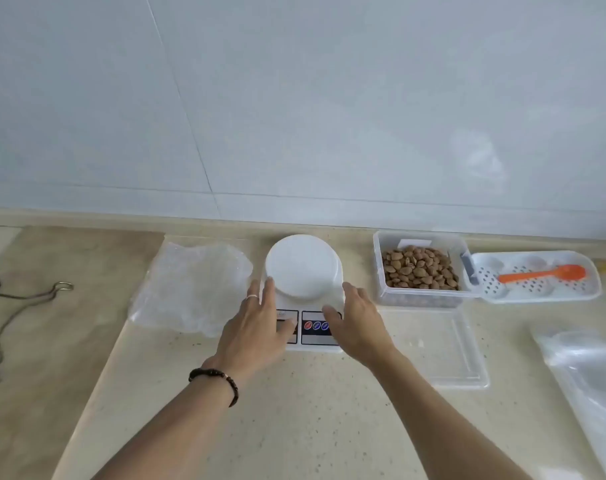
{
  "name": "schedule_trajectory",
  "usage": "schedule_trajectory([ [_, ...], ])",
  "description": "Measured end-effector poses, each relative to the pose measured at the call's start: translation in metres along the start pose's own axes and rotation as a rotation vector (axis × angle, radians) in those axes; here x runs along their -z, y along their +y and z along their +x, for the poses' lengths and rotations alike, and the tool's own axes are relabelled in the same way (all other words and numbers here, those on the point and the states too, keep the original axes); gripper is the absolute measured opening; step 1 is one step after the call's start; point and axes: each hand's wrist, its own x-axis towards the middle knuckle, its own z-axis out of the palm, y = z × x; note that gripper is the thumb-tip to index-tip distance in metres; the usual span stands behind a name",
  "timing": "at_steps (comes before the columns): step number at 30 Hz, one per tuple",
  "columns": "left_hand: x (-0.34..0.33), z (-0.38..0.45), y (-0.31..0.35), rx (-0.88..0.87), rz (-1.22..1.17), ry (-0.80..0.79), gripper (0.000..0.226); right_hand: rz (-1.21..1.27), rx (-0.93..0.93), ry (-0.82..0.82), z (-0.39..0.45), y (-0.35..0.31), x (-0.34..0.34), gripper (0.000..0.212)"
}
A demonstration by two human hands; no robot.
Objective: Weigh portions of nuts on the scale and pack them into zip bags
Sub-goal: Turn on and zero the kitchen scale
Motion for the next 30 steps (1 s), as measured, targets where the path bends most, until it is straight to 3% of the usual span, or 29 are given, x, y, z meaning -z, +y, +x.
schedule_trajectory([
  [4, -0.003, 0.016, -0.01, 0.02, -0.057, -0.011, 0.076, 0.073, -0.132, 0.016, 0.013, -0.002, -0.007, 0.037],
  [11, -0.007, 0.007, -0.012, -0.024, 0.166, -0.043, 0.065, 0.103, -0.182, 0.002, 0.002, 0.002, -0.014, 0.025],
  [18, -0.021, -0.049, -0.006, -0.1, 0.275, -0.099, 0.086, 0.096, -0.2, -0.043, -0.056, 0.017, -0.011, 0.03],
  [25, -0.056, -0.141, 0.003, -0.101, 0.197, -0.089, 0.097, 0.072, -0.151, -0.054, -0.143, 0.052, -0.017, 0.043],
  [30, -0.078, -0.199, 0.009, -0.125, 0.152, -0.049, 0.108, 0.037, -0.112, -0.019, -0.197, 0.079, -0.025, 0.036],
])
